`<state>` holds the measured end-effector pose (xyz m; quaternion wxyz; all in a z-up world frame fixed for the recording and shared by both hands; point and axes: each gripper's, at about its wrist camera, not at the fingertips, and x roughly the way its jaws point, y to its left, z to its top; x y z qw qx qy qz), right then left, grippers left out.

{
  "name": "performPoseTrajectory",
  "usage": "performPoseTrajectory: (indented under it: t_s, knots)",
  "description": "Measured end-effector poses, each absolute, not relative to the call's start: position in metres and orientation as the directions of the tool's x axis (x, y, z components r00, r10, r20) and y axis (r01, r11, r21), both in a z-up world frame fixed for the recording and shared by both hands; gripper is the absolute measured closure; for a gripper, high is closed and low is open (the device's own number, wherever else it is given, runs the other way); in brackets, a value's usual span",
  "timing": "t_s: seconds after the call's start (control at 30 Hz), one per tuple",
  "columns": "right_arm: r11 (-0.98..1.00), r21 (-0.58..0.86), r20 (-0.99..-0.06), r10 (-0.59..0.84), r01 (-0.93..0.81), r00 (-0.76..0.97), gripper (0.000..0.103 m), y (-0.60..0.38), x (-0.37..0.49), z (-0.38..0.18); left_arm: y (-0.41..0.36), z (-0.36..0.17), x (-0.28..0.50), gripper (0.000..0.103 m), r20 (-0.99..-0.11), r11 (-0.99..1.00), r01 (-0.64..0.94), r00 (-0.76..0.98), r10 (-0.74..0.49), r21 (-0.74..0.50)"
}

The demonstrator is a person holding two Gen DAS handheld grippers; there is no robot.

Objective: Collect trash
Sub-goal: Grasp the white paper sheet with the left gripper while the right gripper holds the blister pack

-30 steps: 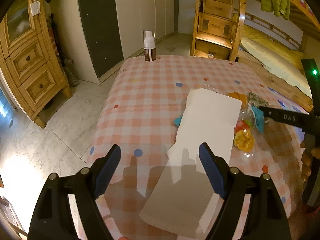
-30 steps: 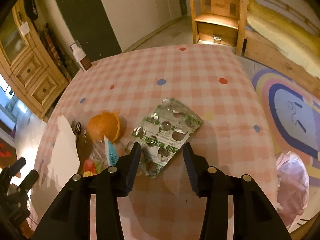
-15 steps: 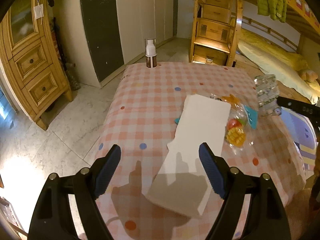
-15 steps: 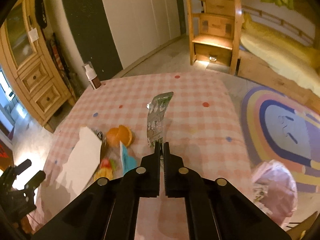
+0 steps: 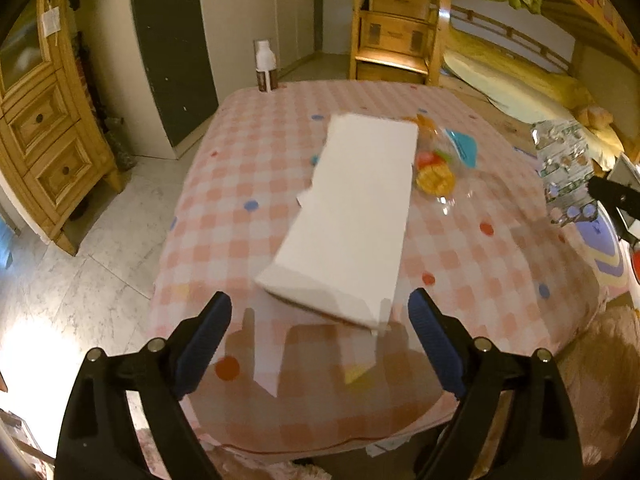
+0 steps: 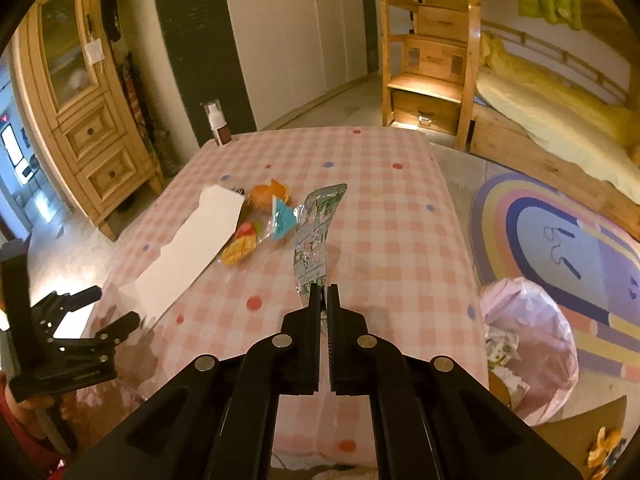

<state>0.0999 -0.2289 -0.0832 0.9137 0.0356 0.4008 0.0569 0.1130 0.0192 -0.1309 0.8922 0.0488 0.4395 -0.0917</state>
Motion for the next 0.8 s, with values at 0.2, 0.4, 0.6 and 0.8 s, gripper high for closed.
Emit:
performPoseTrajectory:
  t_s: [0.2,0.4,0.6,0.8]
  knots:
    - [0.991,0.119,-0.725,0.132,-0.066,0.676,0.1,-0.231,0.085,-0.085,0.029,-0.134,0.112,0.023,-0.801,0.988,0.154,0.589,-0.108,-0.02]
    - [0.99,0.127,-0.729,0.139,-0.067,0.67,0.1,-0.233,0.082,-0.087,0.023,-0.138,0.118,0.034,-0.816,0.991,0.136,0.572,-0.085,-0.008]
    - [0.99,0.12,-0.73,0.137,-0.072,0.669,0.1,-0.23,0.079,-0.088,0.028,-0.14,0.123,0.056,-0.816,0.997,0.069,0.575,-0.058,-0.023]
    - [0.99,0.119,-0.733,0.14,-0.076,0.666,0.1,-0.229,0.079,-0.09,0.036,-0.138,0.126,0.089,-0.813,0.999,0.025,0.58,-0.051,-0.045]
